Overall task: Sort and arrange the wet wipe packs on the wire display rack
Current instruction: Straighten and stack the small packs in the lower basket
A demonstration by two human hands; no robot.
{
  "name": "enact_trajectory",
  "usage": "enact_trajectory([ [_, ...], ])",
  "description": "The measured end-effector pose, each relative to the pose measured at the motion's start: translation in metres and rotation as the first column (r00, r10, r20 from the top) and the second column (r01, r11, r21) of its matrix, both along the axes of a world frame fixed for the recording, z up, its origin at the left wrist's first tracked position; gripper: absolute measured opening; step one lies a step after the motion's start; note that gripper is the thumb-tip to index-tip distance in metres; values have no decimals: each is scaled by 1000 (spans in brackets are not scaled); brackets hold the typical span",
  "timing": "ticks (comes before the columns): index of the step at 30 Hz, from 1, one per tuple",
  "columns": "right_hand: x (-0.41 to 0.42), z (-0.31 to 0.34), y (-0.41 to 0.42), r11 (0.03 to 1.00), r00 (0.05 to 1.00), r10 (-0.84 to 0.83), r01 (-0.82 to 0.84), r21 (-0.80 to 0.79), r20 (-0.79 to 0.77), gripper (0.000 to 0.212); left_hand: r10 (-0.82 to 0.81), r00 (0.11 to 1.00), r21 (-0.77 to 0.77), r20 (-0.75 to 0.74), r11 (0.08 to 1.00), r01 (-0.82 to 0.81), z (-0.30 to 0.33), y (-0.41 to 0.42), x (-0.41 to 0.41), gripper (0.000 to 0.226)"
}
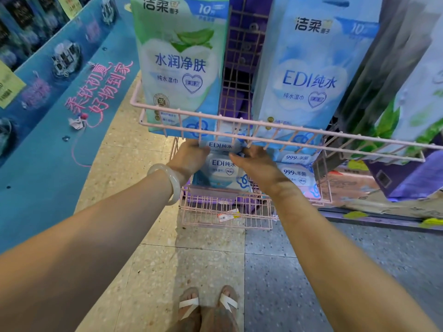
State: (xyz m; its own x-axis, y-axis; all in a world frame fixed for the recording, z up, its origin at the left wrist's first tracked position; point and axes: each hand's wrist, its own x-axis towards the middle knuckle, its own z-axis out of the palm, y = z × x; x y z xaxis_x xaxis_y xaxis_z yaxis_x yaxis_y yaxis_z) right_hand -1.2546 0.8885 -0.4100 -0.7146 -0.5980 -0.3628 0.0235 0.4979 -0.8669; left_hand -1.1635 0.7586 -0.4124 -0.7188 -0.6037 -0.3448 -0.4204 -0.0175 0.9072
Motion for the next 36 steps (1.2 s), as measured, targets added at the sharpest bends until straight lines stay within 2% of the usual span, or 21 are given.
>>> enact_trajectory([
  [3, 4, -7, -2, 998, 1000, -4, 5, -59, 31, 23, -41, 999, -10, -13, 999, 41, -8, -4, 7, 22],
  [5, 7, -9, -2, 999, 999, 31, -31, 8, 10, 54, -97, 995, 13, 0, 995, 97, -9, -3, 7, 28],
  [7, 10, -12, -1, 996, 998, 35, -31, 80, -51, 68, -131, 990, -2, 52, 991, 132, -9, -1, 6, 37],
  [9, 14, -13, 1, 994, 995, -24, 34, 99, -92, 72, -110, 990, -28, 89, 993, 113, -10, 3, 4, 58],
  [11, 19, -8, -4, 994, 997, -76, 76, 82, -9, 74, -68, 995, 39, 73, 997, 66, -9, 7, 3, 67],
  [13, 23, 0, -13, 995, 991, -94, 92, 26, 92, 72, -55, 998, 91, 40, 995, 51, -7, 8, 2, 61],
  [16, 22, 11, -26, 989, 968, -136, 146, -30, 211, 78, -31, 999, 57, 24, 998, 30, -3, 3, 2, 55],
  [21, 23, 0, -18, 998, 985, -56, 55, 9, 164, 75, -106, 992, 90, 70, 991, 99, -4, 0, 3, 60],
  [25, 17, -1, -13, 998, 978, -59, 65, -23, 202, 70, 49, 998, 214, -40, 976, -39, -5, 6, 5, 52],
  [28, 21, -2, -14, 997, 987, -58, 49, 67, 147, 73, 60, 997, 299, -48, 953, -43, -4, 11, 4, 46],
  [30, 22, 1, -14, 996, 989, -69, 60, 67, 131, 72, 17, 1000, 225, 23, 974, -21, -2, 12, 0, 44],
  [32, 21, 7, -9, 988, 992, -118, 121, 95, -33, 58, 60, 986, -58, 156, 997, -51, -2, 14, -3, 47],
  [33, 15, 8, -1, 975, 967, -197, 210, 72, -160, 47, 140, 976, -226, 169, 969, -100, -3, 18, -2, 48],
  [34, 8, 8, 11, 946, 922, -316, 324, -2, -222, 37, 210, 972, -356, 109, 921, -159, -2, 27, 2, 46],
  [35, -2, 10, 26, 893, 866, -450, 441, -88, -219, 32, 237, 971, -428, 4, 878, -213, -1, 37, 6, 43],
  [36, -14, 10, 42, 836, 808, -548, 531, -139, -217, 30, 207, 975, -436, -83, 872, -222, -1, 50, 10, 41],
])
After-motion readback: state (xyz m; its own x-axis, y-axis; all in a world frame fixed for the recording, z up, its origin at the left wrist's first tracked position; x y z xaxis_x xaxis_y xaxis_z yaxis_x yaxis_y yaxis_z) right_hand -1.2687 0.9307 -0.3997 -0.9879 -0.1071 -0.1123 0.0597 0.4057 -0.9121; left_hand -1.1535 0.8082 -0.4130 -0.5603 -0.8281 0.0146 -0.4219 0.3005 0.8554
